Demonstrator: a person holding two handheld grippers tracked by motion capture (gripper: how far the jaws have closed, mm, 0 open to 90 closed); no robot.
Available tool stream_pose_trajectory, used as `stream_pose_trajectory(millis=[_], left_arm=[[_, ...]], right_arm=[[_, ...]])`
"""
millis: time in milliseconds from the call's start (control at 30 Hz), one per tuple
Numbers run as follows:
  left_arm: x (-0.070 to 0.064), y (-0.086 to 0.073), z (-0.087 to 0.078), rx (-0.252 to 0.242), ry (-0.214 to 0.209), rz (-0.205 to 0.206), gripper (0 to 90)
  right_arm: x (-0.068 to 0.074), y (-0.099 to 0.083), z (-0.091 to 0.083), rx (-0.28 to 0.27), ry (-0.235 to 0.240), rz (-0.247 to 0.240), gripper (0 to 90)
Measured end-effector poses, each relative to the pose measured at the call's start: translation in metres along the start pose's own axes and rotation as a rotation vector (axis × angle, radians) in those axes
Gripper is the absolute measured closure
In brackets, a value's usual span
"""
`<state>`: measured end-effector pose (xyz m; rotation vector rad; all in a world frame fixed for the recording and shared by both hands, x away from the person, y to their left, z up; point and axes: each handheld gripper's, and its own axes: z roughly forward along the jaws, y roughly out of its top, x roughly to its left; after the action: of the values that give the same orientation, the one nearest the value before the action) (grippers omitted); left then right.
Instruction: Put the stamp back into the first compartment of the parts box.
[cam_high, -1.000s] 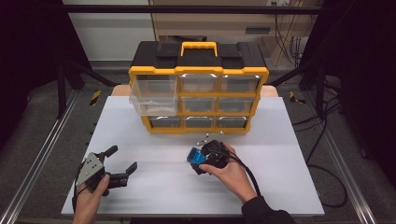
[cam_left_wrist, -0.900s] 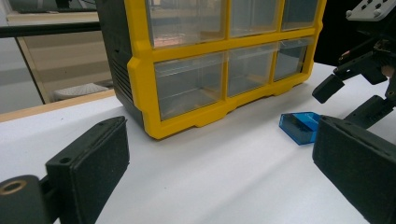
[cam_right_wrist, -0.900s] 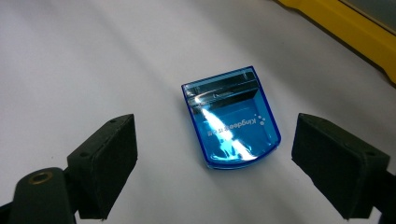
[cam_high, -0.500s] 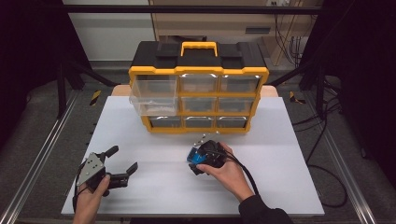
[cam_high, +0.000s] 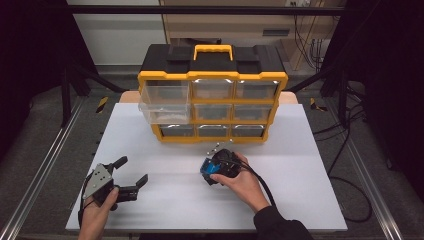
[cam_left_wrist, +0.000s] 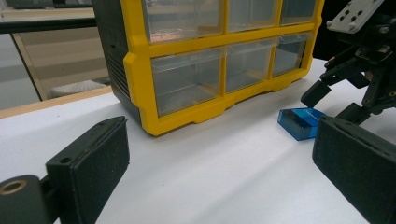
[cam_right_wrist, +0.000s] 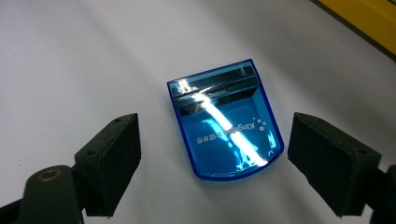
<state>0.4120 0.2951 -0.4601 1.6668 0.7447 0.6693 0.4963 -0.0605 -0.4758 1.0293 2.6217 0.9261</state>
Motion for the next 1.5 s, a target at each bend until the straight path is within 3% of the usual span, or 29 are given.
stream_pose_trajectory(millis=[233, 467, 1233, 1500], left_arm=[[0.000, 0.000, 0.000, 0.001, -0.001, -0.003, 3.6], [0.000, 0.000, 0.001, 0.003, -0.003, -0.003, 3.6], [0.001, -0.001, 0.002, 0.016, -0.006, -0.006, 3.6], [0.001, -0.002, 0.002, 0.018, -0.005, -0.006, 3.6]], right_arm=[[-0.004, 0.002, 0.006, 0.020, 0.009, 0.020, 22.1], [-0.002, 0.007, 0.011, 0.034, 0.008, -0.009, 27.1], [-0.001, 0.008, 0.013, 0.079, -0.014, -0.027, 41.9], [-0.002, 0.008, 0.005, 0.020, 0.021, -0.013, 42.0]])
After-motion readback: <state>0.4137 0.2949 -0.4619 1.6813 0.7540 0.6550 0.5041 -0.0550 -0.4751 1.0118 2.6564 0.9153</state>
